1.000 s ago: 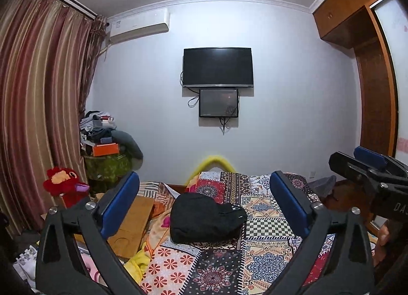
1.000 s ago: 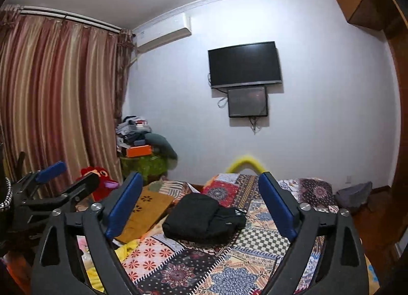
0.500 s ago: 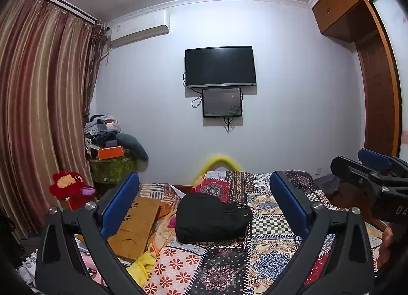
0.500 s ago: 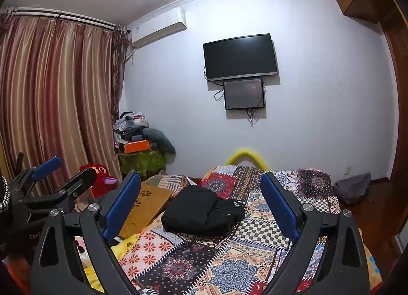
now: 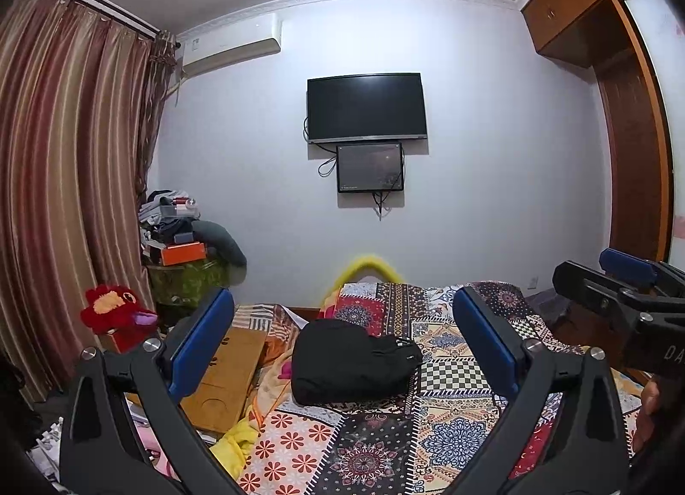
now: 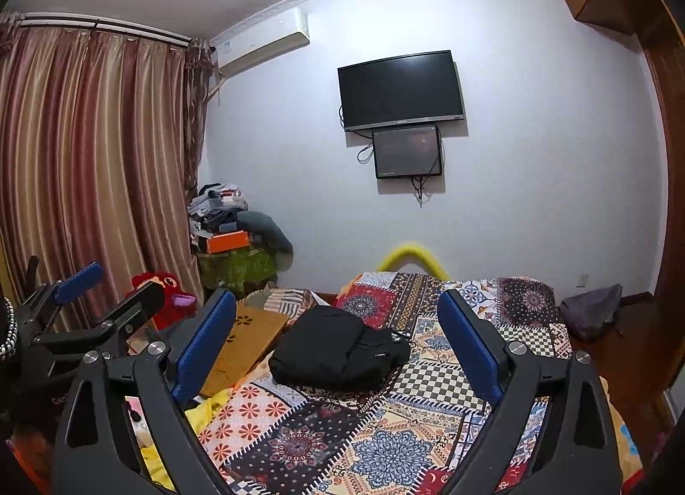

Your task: Fold large clothes

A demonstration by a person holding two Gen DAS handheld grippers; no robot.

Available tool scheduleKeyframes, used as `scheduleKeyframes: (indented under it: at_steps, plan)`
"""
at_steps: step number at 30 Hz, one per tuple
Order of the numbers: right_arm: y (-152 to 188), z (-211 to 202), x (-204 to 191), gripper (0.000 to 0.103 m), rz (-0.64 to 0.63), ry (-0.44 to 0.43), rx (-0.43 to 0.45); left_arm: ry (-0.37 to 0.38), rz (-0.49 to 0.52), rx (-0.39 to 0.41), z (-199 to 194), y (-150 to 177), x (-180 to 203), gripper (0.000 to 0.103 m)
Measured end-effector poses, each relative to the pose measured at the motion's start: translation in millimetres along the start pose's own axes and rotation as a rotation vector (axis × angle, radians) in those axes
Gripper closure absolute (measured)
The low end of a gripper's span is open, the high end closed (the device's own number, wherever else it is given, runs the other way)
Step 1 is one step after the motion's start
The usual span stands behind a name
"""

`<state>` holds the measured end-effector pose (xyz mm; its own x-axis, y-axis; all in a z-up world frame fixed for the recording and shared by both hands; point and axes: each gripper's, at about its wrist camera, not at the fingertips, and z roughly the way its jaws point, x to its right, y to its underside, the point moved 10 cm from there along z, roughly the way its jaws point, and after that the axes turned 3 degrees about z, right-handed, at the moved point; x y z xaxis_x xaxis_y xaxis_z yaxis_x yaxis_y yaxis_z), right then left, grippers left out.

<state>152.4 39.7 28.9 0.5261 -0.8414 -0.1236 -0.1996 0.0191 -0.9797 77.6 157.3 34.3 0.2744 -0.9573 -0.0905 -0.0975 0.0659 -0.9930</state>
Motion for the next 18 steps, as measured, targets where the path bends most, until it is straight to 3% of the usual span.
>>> scheduleKeyframes:
  at_steps: [18]
  plan:
    - [-0.2,-0.5,0.7,0.009,-0.003,0.005,-0.002,0.013,-0.016,-0.025,13.3,4.6,-7.4,0.0]
